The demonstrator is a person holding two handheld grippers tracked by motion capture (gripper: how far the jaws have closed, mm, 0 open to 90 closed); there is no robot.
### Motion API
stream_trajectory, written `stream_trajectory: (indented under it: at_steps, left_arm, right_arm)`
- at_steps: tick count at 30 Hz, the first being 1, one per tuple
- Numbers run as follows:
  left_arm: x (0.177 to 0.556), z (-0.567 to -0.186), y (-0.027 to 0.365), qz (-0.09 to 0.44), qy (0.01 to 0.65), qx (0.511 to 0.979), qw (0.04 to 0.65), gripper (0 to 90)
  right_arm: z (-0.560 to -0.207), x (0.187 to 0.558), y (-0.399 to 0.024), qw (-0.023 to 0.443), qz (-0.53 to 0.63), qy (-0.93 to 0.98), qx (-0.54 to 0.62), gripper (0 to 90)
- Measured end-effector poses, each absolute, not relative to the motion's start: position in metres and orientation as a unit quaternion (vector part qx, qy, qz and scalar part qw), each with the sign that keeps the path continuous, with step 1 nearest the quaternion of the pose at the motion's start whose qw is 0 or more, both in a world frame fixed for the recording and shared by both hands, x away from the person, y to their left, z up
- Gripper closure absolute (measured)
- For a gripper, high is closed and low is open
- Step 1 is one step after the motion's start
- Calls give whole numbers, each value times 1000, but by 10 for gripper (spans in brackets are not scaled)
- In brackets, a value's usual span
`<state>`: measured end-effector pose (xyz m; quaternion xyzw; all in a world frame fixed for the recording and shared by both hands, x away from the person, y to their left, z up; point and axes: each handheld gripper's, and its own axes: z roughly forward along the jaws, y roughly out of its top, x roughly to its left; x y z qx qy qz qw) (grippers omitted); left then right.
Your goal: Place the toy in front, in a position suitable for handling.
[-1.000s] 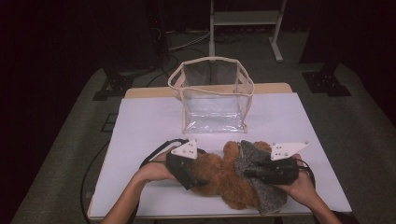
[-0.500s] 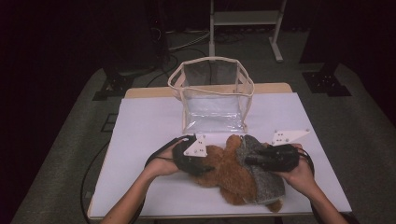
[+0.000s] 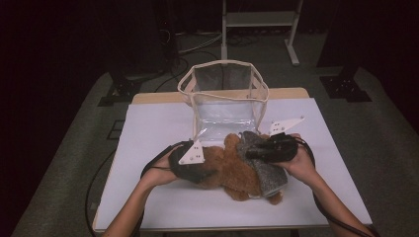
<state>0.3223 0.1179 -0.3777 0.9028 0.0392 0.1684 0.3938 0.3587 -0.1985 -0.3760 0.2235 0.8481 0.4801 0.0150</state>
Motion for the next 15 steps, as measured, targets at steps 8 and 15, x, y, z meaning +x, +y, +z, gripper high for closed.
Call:
stream_trajectory:
  at_steps: [8,15]
  left_arm:
    - [320,-375,140,120,54,893,430,102]
    - [313,-388,130,119,28,900,418,315]
  right_arm:
    - [-379,312,-191,37,477,859,182,687]
    - [-379,295,-197,36,483,857,175,687]
